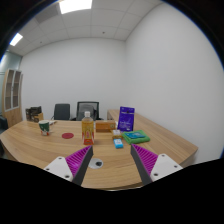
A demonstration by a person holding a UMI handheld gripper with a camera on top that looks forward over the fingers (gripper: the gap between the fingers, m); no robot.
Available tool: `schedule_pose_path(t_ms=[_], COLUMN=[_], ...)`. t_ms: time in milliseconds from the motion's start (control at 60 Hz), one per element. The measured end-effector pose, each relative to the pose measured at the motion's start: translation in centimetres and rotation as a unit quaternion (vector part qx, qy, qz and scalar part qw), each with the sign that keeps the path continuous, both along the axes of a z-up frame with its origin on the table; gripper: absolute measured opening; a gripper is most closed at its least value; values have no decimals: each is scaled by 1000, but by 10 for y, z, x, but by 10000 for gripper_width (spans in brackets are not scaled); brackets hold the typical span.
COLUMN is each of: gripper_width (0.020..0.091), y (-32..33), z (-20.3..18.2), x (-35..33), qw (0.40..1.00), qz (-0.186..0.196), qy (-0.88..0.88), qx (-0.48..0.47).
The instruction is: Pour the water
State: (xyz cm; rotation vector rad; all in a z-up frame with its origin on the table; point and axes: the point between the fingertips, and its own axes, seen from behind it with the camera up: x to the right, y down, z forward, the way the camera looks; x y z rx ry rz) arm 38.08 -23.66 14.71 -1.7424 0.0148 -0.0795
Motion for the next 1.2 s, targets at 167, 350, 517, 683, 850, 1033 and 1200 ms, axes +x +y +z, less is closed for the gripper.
schedule_pose_path(t_ms=[167, 350, 517, 683, 850, 1033, 1200], gripper_width=[840, 837, 840, 842, 846, 766, 474], y=[14, 66, 144, 228, 290, 322, 329], z=[4, 10, -11, -37, -60, -74, -72], x=[1, -28, -73, -106, -112, -132, -125], qw=[1000, 999, 998, 997, 998, 998, 1000], qz=[2, 28, 60, 67, 44, 48, 10], qy=[-2, -19, -14, -1, 11, 20, -14], qx=[-14, -16, -24, -31, -40, -39, -11])
